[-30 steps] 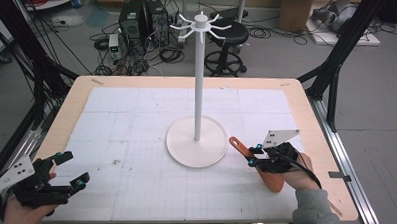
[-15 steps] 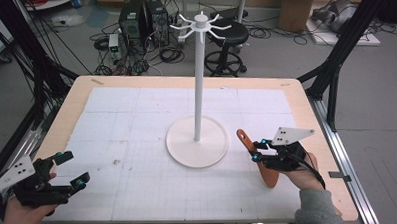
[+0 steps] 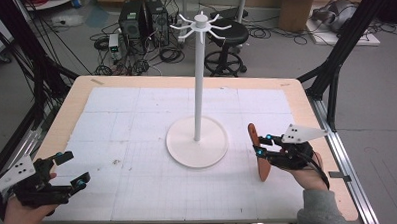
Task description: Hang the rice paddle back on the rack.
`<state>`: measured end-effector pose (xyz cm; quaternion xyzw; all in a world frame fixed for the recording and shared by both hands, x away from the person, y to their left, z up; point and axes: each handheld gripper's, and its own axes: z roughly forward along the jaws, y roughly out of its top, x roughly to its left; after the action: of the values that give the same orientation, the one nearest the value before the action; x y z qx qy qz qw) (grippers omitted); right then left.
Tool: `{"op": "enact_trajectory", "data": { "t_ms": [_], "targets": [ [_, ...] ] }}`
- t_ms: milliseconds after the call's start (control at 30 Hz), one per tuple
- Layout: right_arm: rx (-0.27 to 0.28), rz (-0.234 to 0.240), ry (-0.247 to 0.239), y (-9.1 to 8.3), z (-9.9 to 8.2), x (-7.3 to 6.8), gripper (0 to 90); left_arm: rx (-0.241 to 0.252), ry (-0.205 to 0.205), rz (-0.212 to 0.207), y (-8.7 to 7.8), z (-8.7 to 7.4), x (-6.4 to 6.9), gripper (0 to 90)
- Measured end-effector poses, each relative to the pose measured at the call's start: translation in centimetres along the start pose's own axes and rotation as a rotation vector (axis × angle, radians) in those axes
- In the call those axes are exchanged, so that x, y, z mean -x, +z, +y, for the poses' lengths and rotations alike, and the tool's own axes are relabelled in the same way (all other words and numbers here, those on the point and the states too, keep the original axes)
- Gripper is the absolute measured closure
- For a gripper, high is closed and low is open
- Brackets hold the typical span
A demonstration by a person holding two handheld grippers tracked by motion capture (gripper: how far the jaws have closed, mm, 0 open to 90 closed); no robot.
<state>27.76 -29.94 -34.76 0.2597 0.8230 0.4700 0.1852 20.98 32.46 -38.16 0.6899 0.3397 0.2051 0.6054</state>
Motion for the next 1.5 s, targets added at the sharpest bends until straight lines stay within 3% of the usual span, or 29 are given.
{"op": "enact_trajectory", "data": {
  "t_ms": [400,667,1000,1200,1500],
  "targets": [
    [0.093,0.026,0.023,-1.0,0.1,0.4,65.4,0.0,0.002,0.0,0.0,0.0,0.0,4.1],
    [0.177,0.072,0.073,-1.8,0.2,0.6,65.3,0.002,0.001,-0.004,0.0,0.0,0.0,4.0],
    [0.185,0.066,0.065,-2.0,0.6,0.6,65.3,0.03,-0.015,0.008,-0.6,0.2,-0.6,4.1],
    [0.205,0.082,0.066,-2.1,1.2,0.6,65.3,0.016,-0.017,-0.005,0.0,0.0,-0.5,4.1],
    [0.223,0.084,0.043,-2.2,3.4,0.6,65.3,0.016,-0.016,-0.005,0.1,0.1,-0.6,4.1]
  ]
}}
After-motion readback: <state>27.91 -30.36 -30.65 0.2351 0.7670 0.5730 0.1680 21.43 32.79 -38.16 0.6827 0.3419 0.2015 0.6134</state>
